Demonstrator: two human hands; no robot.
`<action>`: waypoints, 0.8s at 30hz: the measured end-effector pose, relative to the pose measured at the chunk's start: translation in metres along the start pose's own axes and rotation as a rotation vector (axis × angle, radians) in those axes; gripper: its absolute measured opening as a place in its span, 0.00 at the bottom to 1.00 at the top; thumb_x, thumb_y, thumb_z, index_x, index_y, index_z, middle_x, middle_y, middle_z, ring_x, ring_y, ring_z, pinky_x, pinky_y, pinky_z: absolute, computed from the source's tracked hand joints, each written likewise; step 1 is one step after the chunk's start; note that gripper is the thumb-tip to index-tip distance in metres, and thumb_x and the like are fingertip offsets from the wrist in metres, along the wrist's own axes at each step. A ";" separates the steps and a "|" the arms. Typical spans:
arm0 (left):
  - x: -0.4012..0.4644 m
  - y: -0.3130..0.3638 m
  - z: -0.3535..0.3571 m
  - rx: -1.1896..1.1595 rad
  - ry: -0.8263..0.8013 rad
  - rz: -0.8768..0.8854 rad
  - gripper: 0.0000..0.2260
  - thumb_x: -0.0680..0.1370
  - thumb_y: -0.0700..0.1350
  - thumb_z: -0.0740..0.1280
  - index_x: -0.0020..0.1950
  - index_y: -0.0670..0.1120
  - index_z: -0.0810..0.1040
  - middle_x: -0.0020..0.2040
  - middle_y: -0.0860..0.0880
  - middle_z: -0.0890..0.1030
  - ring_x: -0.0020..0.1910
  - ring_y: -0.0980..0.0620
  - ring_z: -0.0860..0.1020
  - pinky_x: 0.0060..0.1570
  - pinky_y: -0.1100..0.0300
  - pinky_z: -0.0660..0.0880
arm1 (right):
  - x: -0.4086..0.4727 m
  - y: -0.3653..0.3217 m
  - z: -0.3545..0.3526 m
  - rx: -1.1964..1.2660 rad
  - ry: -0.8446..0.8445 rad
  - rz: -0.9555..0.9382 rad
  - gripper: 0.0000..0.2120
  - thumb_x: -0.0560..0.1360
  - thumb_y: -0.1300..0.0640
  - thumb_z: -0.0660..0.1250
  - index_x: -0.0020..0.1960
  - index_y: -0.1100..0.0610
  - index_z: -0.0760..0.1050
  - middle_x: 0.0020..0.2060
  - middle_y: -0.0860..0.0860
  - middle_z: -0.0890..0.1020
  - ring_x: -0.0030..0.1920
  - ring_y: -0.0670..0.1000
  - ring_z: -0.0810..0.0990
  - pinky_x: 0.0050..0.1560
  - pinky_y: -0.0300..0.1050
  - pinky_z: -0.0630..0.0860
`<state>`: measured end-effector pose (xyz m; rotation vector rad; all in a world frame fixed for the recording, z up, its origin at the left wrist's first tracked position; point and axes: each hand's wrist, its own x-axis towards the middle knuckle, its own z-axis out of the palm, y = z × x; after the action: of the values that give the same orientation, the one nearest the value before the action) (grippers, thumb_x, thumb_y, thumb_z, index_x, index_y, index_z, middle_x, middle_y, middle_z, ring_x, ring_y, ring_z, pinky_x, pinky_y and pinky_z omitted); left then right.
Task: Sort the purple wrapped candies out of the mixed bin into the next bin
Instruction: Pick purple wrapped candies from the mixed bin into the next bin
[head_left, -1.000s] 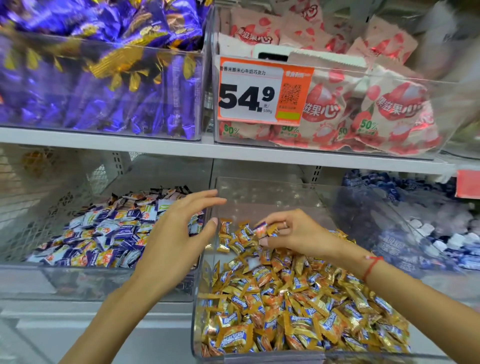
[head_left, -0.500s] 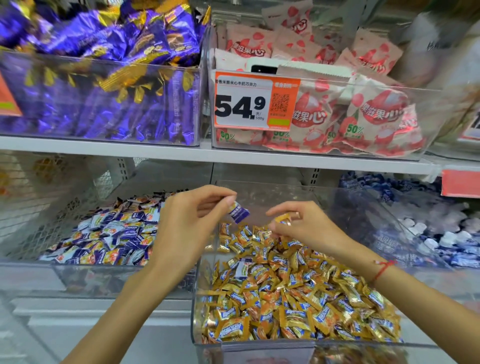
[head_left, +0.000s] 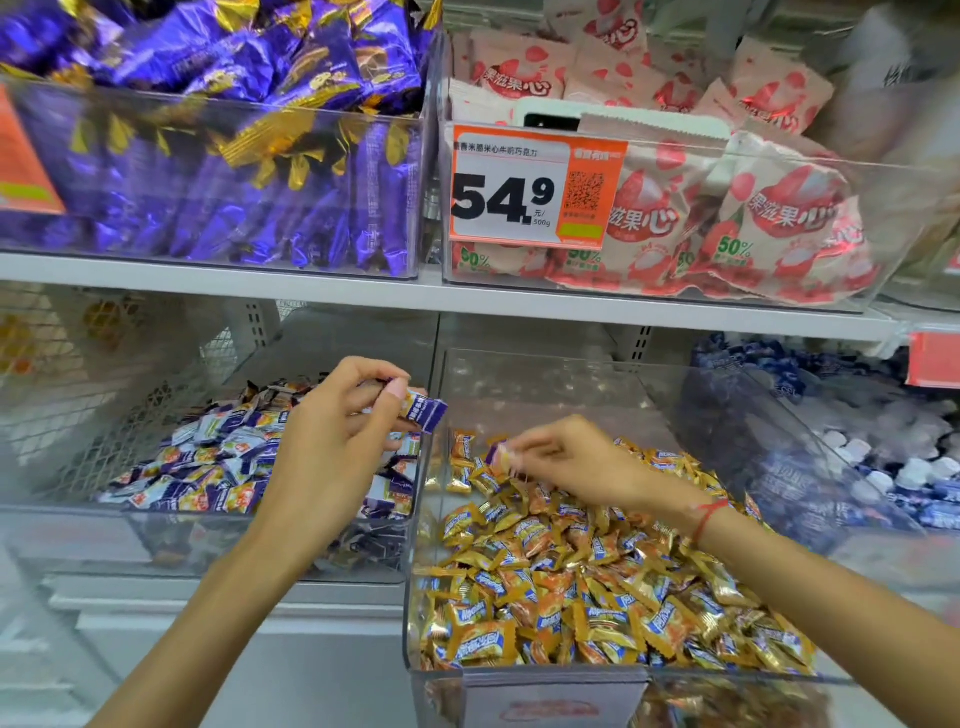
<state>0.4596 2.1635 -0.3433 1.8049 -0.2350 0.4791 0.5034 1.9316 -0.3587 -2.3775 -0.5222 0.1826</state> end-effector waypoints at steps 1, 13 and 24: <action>0.002 0.001 0.002 0.009 -0.016 -0.004 0.04 0.80 0.45 0.64 0.48 0.54 0.77 0.43 0.53 0.84 0.42 0.56 0.83 0.41 0.60 0.80 | -0.006 -0.009 -0.008 0.204 0.038 0.034 0.10 0.78 0.54 0.66 0.58 0.51 0.80 0.48 0.49 0.85 0.45 0.43 0.83 0.42 0.32 0.77; 0.005 0.029 0.037 -0.320 -0.038 -0.038 0.12 0.78 0.42 0.66 0.62 0.49 0.77 0.49 0.52 0.84 0.45 0.59 0.83 0.38 0.65 0.79 | -0.010 -0.078 0.007 0.774 0.463 -0.046 0.05 0.76 0.56 0.68 0.46 0.54 0.83 0.35 0.48 0.84 0.36 0.43 0.81 0.39 0.34 0.78; 0.000 -0.021 -0.007 0.366 -0.218 -0.090 0.32 0.73 0.65 0.54 0.75 0.56 0.62 0.75 0.58 0.61 0.75 0.58 0.56 0.74 0.54 0.54 | -0.026 0.038 -0.022 -0.402 0.081 0.671 0.34 0.77 0.32 0.52 0.77 0.49 0.56 0.75 0.59 0.62 0.75 0.62 0.57 0.73 0.60 0.57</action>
<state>0.4664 2.1762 -0.3596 2.2195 -0.2247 0.2712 0.4978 1.8816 -0.3670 -2.8615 0.3302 0.2959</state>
